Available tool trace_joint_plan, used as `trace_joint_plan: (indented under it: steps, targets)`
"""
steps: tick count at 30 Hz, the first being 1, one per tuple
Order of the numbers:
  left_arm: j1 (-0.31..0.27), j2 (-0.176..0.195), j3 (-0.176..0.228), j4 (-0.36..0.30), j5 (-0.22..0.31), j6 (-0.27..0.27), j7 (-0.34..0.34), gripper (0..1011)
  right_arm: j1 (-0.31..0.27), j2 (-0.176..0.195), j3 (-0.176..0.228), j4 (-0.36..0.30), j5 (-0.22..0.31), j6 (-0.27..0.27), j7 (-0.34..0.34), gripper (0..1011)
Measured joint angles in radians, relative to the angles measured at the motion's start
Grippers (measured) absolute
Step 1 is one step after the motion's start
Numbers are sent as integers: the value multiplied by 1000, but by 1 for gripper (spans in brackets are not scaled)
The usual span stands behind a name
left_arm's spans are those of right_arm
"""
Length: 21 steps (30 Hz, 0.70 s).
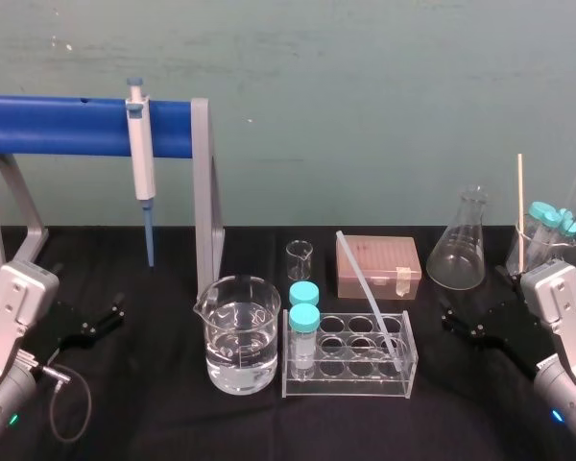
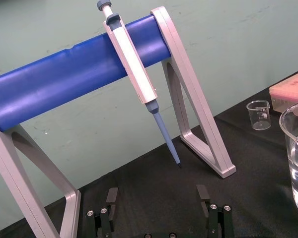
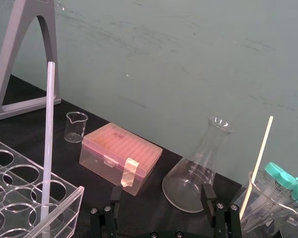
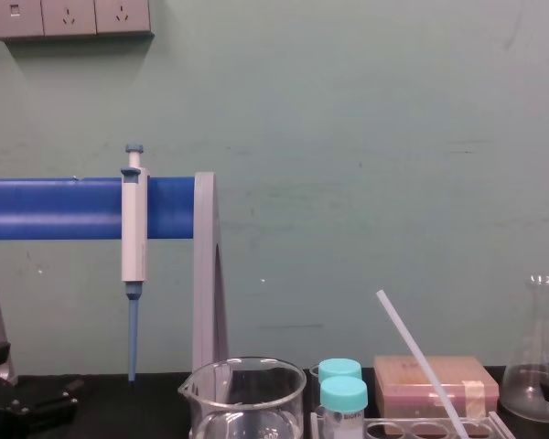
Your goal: Pick up the stirring rod with one hand, then place it down.
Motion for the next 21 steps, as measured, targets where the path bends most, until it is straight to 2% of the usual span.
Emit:
trace_joint_plan:
  steps: [21]
  targets:
    - [0,0,0,0,0,0,0,1000,0,0,0,0,0,0,0,1003]
